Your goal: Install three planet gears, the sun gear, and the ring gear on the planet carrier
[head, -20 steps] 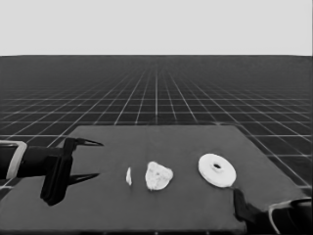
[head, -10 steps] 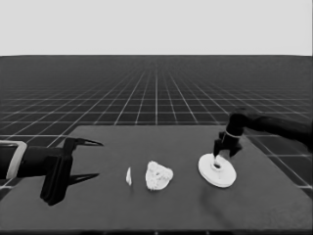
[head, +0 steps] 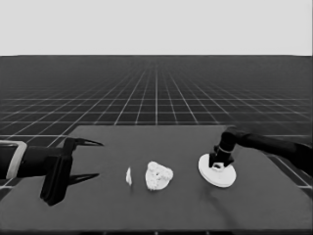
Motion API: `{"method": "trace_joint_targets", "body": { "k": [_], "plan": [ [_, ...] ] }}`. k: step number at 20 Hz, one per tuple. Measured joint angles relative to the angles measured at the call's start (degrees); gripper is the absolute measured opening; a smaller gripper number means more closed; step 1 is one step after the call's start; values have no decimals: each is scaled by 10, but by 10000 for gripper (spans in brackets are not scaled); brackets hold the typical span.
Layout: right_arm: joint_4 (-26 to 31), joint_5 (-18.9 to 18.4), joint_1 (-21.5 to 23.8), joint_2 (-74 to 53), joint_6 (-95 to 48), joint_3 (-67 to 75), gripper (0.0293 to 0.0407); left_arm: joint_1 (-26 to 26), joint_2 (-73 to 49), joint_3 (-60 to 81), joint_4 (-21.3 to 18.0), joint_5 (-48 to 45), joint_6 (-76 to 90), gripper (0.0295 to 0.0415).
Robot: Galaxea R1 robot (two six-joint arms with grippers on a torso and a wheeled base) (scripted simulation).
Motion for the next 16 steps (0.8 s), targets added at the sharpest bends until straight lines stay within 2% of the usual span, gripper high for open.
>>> {"method": "trace_joint_targets", "body": {
  "k": [2, 3, 12, 13, 14, 16],
  "plan": [
    [0, 1, -1, 0, 0, -1, 385, 0, 0, 0, 0, 0, 0, 385],
    [-1, 1, -1, 1, 0, -1, 349, 0, 0, 0, 0, 0, 0, 385],
    [-1, 1, -1, 1, -1, -2, 348, 0, 0, 0, 0, 0, 0, 385],
    [22, -35, 34, -19, 15, 41, 348, 0, 0, 0, 0, 0, 0, 385],
    [39, -56, 65, -28, 21, 57, 348, 0, 0, 0, 0, 0, 0, 385],
    [57, -75, 94, -32, 23, 65, 348, 0, 0, 0, 0, 0, 0, 385]
  ]
}}
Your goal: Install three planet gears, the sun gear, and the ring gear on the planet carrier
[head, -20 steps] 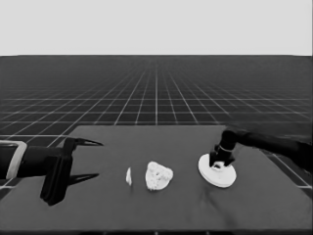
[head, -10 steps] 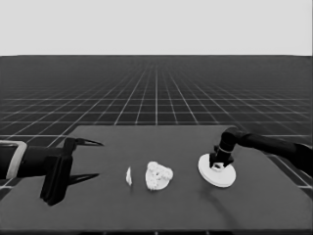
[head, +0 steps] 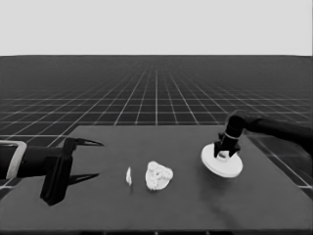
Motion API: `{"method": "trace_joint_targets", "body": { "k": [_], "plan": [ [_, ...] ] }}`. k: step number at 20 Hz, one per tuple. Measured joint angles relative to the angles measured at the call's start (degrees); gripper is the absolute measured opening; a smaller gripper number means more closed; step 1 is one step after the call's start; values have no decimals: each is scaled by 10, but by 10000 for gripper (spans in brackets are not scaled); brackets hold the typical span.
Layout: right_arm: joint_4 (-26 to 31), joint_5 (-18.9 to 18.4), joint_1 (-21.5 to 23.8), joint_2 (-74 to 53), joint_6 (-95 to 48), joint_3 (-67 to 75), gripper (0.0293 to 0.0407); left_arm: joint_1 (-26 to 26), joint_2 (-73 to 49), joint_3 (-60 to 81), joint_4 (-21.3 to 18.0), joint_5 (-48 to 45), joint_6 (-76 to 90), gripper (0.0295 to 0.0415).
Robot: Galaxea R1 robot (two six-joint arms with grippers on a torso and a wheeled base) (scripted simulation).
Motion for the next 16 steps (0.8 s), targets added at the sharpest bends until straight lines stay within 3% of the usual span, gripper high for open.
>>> {"method": "trace_joint_targets", "body": {
  "k": [6, 7, 8, 11, 16],
  "plan": [
    [9, -10, 13, 0, 0, 0, 348, 0, 0, 0, 0, 0, 0, 385],
    [-17, -20, 4, 40, 221, 114, 348, 0, 0, 0, 0, 0, 0, 385],
    [-28, -32, -3, 166, 335, 135, 348, 0, 0, 0, 0, 0, 0, 385],
    [-34, -38, -11, 359, 368, 9, 348, 0, 0, 0, 0, 0, 0, 385],
    [-35, -37, -13, 404, 355, -49, 348, 0, 0, 0, 0, 0, 0, 385]
  ]
}}
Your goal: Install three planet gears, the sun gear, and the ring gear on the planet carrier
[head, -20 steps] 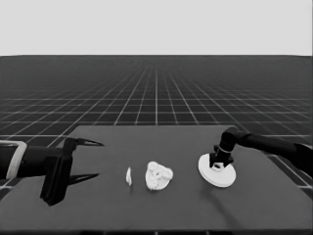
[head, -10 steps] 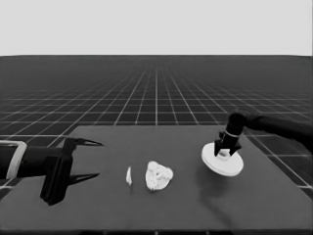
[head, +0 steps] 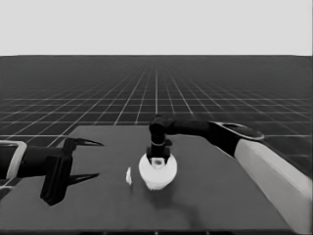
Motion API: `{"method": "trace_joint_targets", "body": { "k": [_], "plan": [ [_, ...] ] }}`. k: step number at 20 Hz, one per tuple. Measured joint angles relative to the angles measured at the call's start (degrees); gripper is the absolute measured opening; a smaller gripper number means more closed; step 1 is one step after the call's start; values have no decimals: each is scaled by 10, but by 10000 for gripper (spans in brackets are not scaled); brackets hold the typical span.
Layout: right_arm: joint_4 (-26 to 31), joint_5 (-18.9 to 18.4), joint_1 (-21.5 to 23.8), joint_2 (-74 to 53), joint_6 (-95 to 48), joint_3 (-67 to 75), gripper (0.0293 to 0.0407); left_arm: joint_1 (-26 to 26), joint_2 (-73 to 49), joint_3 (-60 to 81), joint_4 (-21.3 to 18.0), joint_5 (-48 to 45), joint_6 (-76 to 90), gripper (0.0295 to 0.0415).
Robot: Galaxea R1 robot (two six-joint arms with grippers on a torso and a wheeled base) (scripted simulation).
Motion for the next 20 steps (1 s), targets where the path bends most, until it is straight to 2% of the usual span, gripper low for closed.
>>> {"method": "trace_joint_targets", "body": {
  "k": [2, 4, 20],
  "plan": [
    [-35, 10, -36, 6, -12, -20, 348, 0, 0, 0, 0, 0, 0, 385],
    [-46, 14, -49, 9, -17, -30, 348, 0, 0, 0, 0, 0, 0, 385],
    [-52, 17, -64, 10, 23, -36, 348, 0, 0, 0, 0, 0, 0, 385]
  ]
}}
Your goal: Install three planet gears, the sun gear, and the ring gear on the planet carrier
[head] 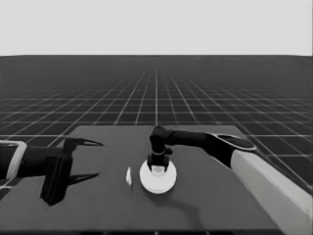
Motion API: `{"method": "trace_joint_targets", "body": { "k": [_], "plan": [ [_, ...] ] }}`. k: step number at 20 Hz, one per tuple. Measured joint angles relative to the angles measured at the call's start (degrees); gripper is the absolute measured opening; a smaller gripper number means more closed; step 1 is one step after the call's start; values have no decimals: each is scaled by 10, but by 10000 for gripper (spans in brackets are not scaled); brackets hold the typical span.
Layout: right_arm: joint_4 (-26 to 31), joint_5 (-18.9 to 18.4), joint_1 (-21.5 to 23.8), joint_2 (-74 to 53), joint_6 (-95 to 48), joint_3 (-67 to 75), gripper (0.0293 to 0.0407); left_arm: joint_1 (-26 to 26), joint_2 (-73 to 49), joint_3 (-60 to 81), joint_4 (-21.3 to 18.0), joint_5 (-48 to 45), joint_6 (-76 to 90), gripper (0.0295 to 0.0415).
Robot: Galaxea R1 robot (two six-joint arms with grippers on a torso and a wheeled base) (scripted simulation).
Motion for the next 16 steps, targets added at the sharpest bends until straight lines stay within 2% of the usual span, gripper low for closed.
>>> {"method": "trace_joint_targets", "body": {
  "k": [16],
  "plan": [
    [0, 0, 0, 0, 80, 0, 348, 0, 0, 0, 0, 0, 0, 385]
  ]
}}
